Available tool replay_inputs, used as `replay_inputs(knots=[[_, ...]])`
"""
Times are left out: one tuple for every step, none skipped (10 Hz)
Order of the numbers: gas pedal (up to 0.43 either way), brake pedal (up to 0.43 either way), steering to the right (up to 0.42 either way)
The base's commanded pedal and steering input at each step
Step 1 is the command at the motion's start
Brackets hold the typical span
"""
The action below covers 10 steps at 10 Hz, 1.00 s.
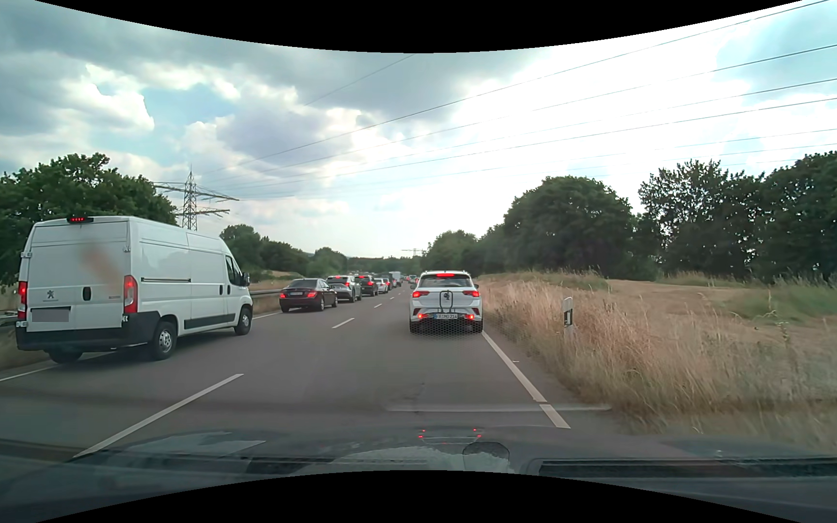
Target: Follow the waypoints while adhering to traffic rules and regulations
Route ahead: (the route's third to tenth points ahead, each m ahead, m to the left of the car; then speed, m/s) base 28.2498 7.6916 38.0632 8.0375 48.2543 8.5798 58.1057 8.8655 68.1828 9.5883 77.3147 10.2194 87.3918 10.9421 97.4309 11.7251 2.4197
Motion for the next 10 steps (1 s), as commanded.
replay_inputs(knots=[[0.000,0.000,-0.004],[0.000,0.000,-0.004],[0.000,0.000,-0.004],[0.000,0.000,-0.006],[0.000,0.000,-0.006],[0.000,0.000,-0.006],[0.000,0.000,-0.006],[0.000,0.000,-0.006],[0.000,0.000,-0.006],[0.000,0.018,-0.006]])
